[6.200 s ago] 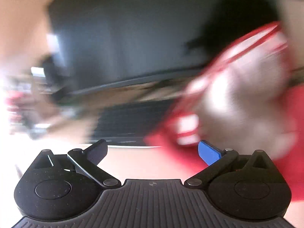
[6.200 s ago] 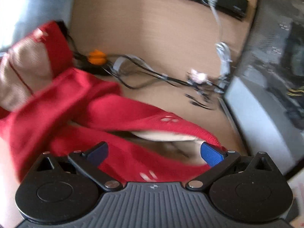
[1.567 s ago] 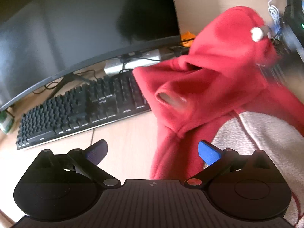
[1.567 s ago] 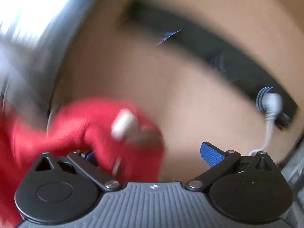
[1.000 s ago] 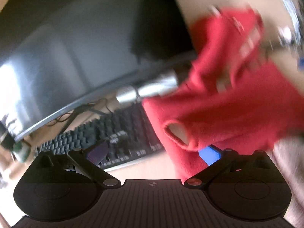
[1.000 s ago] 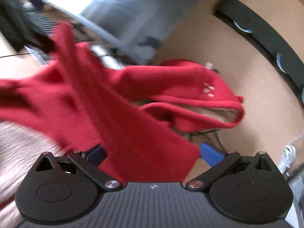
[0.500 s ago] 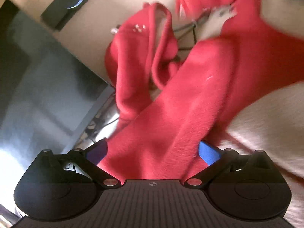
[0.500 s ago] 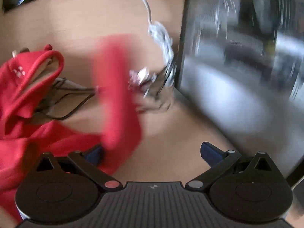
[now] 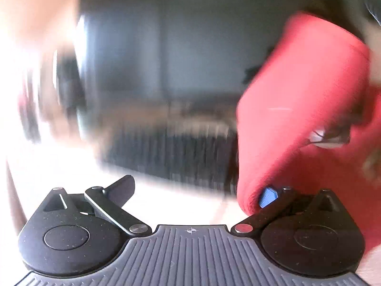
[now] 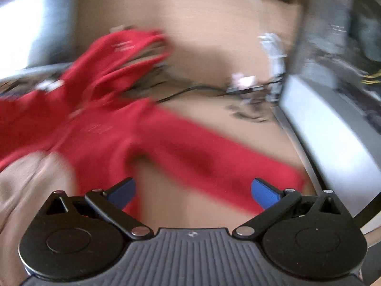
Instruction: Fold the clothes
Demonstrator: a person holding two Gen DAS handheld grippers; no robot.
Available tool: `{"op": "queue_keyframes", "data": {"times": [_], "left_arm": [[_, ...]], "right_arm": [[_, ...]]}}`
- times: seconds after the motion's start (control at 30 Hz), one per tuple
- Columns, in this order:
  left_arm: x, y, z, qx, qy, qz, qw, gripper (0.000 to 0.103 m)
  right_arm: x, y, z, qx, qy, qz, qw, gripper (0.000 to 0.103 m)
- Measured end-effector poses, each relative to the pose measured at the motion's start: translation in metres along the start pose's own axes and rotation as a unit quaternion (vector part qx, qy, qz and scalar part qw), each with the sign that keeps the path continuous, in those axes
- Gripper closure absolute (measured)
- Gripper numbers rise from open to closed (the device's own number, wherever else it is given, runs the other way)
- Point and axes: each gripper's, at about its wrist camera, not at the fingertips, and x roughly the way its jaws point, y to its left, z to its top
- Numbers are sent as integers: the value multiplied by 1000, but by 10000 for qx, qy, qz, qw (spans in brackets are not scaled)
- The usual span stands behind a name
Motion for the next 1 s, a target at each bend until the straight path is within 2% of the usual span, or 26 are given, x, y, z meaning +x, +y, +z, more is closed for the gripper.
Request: {"op": "queue_keyframes", "data": {"times": [0.1, 0.17, 0.2, 0.23, 0.3, 0.37, 0.43, 0.57, 0.63, 0.67, 0.73, 0.77, 0.8, 0.83, 0.9, 0.93, 1.0], "left_arm": [[-16, 34, -13, -189, 199, -72, 9996, 0], [-43, 34, -29, 587, 94, -448, 9972, 0], [-57, 30, -38, 1028, 72, -693, 9923, 0], [-74, 24, -52, 1482, 132, -995, 9839, 0], [-104, 10, -82, 2248, 314, -1532, 9618, 0], [-122, -1, -108, 2724, 476, -1876, 9425, 0], [-136, -11, -133, 3137, 601, -2232, 9209, 0], [-142, -23, -164, 3843, 411, -2224, 8951, 0], [-141, -28, -169, 4184, 165, -1963, 8866, 0], [-140, -30, -170, 4339, 25, -1796, 8829, 0], [-133, -27, -158, 4485, -259, -1356, 8831, 0], [-129, -24, -151, 4539, -402, -1126, 8830, 0], [-132, -19, -141, 4490, -489, -1058, 8859, 0], [-138, -12, -130, 4398, -554, -1056, 8902, 0], [-153, -1, -112, 4160, -634, -1230, 8988, 0], [-162, 3, -109, 4121, -594, -1374, 8988, 0], [-164, 10, -116, 4097, -197, -1707, 8959, 0]], "right_arm": [[-38, 20, -22, -187, 345, 358, 9986, 0], [-59, 35, -39, -308, 568, 485, 9967, 0], [-69, 44, -48, -406, 599, 475, 9962, 0], [-78, 53, -55, -529, 574, 421, 9961, 1], [-92, 69, -69, -747, 513, 306, 9954, 4], [-95, 81, -80, -896, 423, 172, 9949, 0], [-87, 91, -88, -1045, 433, -196, 9934, 0], [-65, 105, -101, -1447, 201, -1065, 9835, 0], [-59, 108, -98, -1639, -18, -1699, 9717, 0], [-59, 107, -94, -1745, -105, -2118, 9615, 0], [-79, 93, -80, -1651, -405, -2503, 9531, 0], [-95, 84, -73, -1455, -534, -2521, 9552, 0], [-113, 76, -67, -1234, -609, -2458, 9595, 0], [-130, 69, -63, -1050, -662, -2394, 9630, 0], [-138, 65, -68, -1054, -261, -2263, 9680, 0], [-139, 63, -72, -1104, 6, -2194, 9694, 0], [-144, 60, -79, -794, 304, -1613, 9832, 0]]}}
